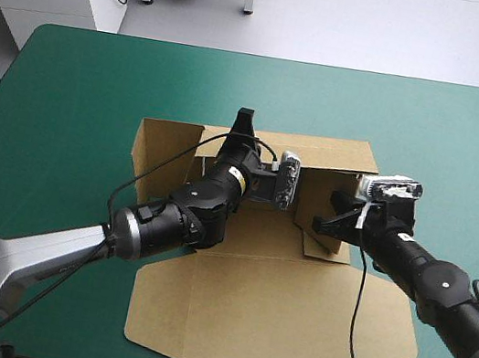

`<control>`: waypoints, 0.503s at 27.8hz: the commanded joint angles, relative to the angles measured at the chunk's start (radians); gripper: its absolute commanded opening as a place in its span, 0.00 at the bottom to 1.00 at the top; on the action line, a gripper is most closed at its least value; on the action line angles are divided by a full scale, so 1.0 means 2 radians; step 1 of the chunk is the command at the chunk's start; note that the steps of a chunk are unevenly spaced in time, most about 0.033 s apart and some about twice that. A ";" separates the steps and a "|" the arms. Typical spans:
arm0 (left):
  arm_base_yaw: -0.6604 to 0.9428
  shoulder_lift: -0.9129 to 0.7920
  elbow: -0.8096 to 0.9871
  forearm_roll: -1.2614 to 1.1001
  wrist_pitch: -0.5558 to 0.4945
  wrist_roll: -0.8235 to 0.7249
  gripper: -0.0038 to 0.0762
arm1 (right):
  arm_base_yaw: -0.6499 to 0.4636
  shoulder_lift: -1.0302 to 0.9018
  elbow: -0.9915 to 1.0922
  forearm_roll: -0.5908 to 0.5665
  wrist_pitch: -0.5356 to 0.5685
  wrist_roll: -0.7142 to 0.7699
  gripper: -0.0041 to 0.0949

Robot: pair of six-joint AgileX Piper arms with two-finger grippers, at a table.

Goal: Fold the box

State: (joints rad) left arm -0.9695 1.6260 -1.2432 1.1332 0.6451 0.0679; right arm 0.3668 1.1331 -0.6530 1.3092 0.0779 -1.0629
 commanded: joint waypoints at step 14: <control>-0.005 -0.015 -0.009 -0.008 -0.003 -0.005 0.04 | -0.338 -0.011 -0.081 -0.115 0.177 0.013 0.04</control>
State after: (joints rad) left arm -0.9704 1.6265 -1.2432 1.1319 0.6457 0.0679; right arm -0.2302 1.1266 -0.7355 1.0958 0.3749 -1.0498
